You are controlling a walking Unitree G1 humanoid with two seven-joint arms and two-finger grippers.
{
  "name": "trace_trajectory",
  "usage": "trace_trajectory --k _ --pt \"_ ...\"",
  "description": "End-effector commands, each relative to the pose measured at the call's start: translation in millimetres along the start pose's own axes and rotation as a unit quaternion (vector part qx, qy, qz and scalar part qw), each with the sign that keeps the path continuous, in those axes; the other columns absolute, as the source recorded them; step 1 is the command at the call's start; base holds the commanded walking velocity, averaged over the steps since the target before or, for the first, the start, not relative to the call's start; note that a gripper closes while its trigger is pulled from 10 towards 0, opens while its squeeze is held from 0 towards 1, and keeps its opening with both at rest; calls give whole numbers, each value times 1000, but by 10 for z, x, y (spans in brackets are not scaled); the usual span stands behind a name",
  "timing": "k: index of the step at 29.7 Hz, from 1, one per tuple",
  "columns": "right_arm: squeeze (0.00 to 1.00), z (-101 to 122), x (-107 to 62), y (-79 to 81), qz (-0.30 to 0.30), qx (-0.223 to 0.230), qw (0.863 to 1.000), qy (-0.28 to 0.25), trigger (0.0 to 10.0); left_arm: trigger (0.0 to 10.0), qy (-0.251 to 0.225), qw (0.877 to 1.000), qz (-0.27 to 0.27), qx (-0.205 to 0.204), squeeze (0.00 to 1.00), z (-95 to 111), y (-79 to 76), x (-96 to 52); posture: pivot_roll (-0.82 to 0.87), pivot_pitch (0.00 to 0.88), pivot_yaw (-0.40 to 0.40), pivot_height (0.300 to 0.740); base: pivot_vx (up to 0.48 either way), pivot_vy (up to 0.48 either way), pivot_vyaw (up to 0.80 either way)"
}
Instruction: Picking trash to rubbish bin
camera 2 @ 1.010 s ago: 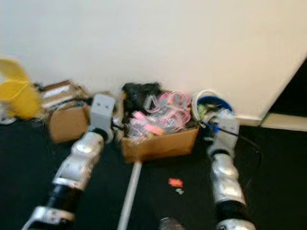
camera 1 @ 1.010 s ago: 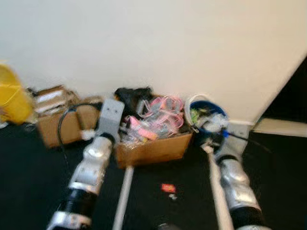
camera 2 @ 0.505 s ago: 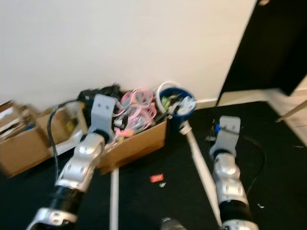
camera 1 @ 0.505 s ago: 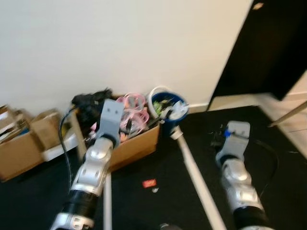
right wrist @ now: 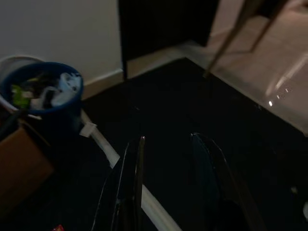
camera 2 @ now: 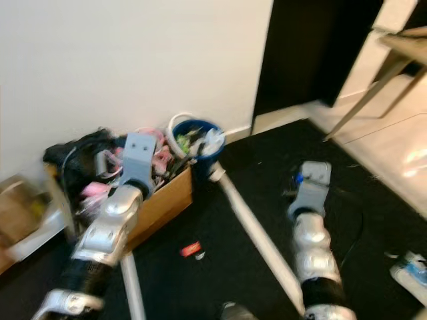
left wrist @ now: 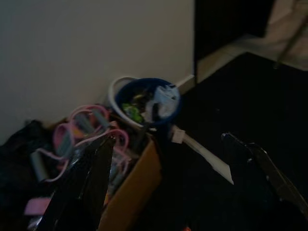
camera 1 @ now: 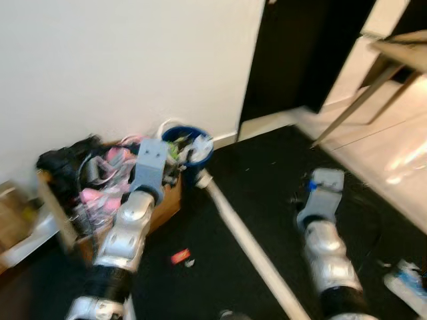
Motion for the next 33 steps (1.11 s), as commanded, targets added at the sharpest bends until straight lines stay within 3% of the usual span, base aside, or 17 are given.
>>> trace_trajectory --k 1,17,31,33 --pt "0 -27 2 -14 1 -5 1000 9 10000 10000 6 1000 0 -2 0 -21 -10 3 -75 7 6 740 0 0 -800" --pt "0 3 11 92 13 -1 1000 5 10000 10000 7 999 30 -12 0 -55 111 -3 -70 7 10 740 0 0 -800" --pt "0 -2 14 34 2 0 1000 5 10000 10000 11 999 25 -32 0 -62 76 23 -77 9 19 740 0 0 -800" --pt "0 0 11 34 2 0 1000 4 10000 10000 8 998 31 -51 0 -43 91 27 -78 13 20 740 0 0 -800"
Point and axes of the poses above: a point about 5 cm out from each wrist's last joint towards the gripper, its own x axis pointing out of the wrist towards the gripper, its own z axis along the axis of the wrist's last joint, y = z × x, the point moved 1 cm from there along x, pointing out of the wrist towards the gripper, and after that the axes turned 13 degrees about -x, right-handed, at the moved point
